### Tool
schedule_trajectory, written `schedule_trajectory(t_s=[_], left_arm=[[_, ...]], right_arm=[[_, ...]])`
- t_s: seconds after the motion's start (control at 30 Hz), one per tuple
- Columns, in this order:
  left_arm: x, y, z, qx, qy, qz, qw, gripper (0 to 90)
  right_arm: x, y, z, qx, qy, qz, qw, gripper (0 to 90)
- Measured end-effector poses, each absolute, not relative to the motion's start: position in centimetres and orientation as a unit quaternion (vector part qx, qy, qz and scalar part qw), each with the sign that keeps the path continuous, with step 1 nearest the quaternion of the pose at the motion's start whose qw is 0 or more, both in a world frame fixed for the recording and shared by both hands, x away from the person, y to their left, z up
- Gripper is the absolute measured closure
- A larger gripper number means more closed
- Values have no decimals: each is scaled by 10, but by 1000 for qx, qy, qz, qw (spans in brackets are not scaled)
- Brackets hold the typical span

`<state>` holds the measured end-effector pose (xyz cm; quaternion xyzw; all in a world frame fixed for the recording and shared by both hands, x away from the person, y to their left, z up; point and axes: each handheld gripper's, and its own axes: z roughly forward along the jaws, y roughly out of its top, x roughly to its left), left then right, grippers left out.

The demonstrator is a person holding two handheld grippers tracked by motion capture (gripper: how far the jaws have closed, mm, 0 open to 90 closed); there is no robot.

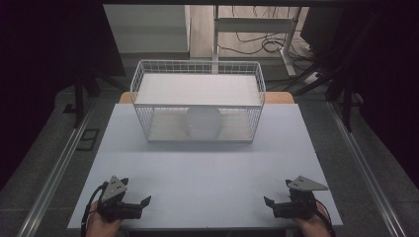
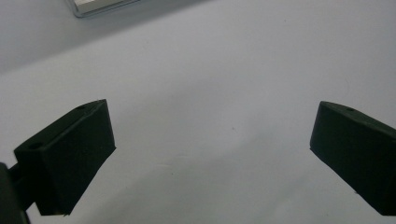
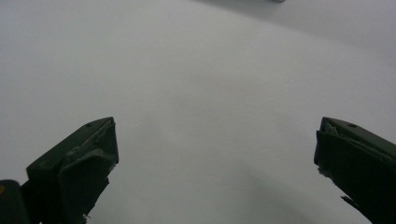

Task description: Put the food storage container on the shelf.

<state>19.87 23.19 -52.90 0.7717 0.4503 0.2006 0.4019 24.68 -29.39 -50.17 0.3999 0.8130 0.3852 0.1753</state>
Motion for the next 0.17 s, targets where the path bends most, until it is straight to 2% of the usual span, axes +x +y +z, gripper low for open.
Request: schedule_trajectory(t_s=[0.17], left_arm=[[200, 232, -529, 771, 453, 198, 401, 0]], right_arm=[[248, -295, -502, 403, 814, 382, 169, 0]])
